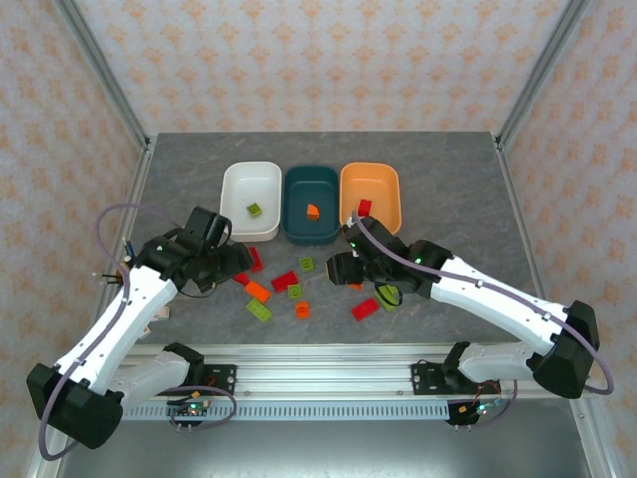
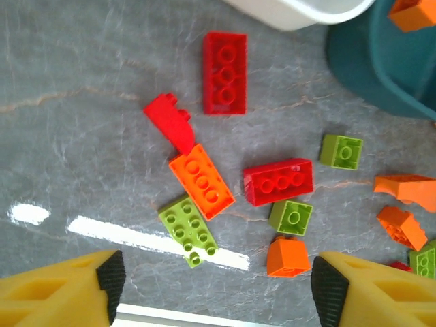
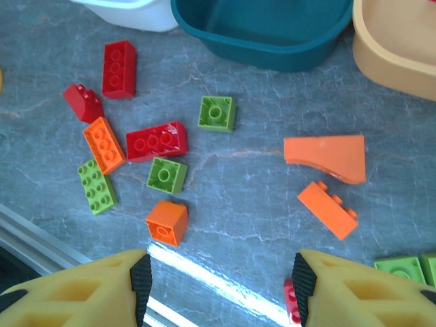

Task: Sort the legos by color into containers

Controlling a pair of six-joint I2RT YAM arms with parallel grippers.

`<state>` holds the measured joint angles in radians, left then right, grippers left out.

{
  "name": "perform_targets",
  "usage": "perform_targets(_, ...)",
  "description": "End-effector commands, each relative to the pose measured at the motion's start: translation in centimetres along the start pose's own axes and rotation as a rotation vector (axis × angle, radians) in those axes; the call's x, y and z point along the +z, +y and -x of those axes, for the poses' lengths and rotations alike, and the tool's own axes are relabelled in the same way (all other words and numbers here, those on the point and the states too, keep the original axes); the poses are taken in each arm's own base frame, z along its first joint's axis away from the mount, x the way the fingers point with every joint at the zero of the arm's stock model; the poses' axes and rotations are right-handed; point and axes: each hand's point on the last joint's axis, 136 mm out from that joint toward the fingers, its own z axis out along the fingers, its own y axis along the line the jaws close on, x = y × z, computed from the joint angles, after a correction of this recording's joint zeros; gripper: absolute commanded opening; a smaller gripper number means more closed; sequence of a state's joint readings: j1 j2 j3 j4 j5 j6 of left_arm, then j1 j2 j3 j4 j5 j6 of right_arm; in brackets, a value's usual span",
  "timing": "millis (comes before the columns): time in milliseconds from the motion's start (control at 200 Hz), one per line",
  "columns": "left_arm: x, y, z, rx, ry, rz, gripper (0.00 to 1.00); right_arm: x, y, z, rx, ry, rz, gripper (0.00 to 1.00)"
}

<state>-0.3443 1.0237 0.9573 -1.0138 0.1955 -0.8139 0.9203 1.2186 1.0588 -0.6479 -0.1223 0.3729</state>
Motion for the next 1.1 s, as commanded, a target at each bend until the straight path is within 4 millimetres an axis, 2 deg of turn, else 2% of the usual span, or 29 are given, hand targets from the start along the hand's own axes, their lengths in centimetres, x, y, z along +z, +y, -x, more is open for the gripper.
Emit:
perform_targets(0,1.7,1.2,-1.3,-0.111,0.046,0.043,0.68,0.3,0.8,1.3,-0.014,-0.049,0.019,0.59)
perform_targets(125,5.0,1.3,-2.0,-0.233,0.041,0.069,0.67,1.6,3.6,0.9,-0.048,-0.05,0.171,0.61)
perform_targets(190,6.6,1.6,-2.2,-0.276,0.036,0.1,0.67,1.8,5.2,1.2,-0.062,-0.073,0.24,0.63)
perform_targets(265,8.2,1.8,-2.5,-0.323,0.043,0.133,0.7,1.9,6.1,1.7,-0.066,-0.09,0.268,0.66)
perform_targets(410,9.7,2.1,-2.3,-0.357,0.031,0.18,0.73,2.5,6.2,1.6,-0.059,-0.067,0.254,0.7)
perform_targets(691,12.4,1.9,-2.0,-0.4,0.032,0.218,0.72,2.3,5.6,1.0,-0.053,-0.054,0.239,0.7)
perform_targets(821,13.1,1.4,-1.6,-0.4,0.035,0.231,0.69,2.4,5.3,0.8,-0.054,-0.047,0.226,0.7)
perform_targets(1096,14.2,1.8,-1.9,-0.412,0.045,0.269,0.57,2.7,4.9,0.4,-0.046,-0.039,0.211,0.7)
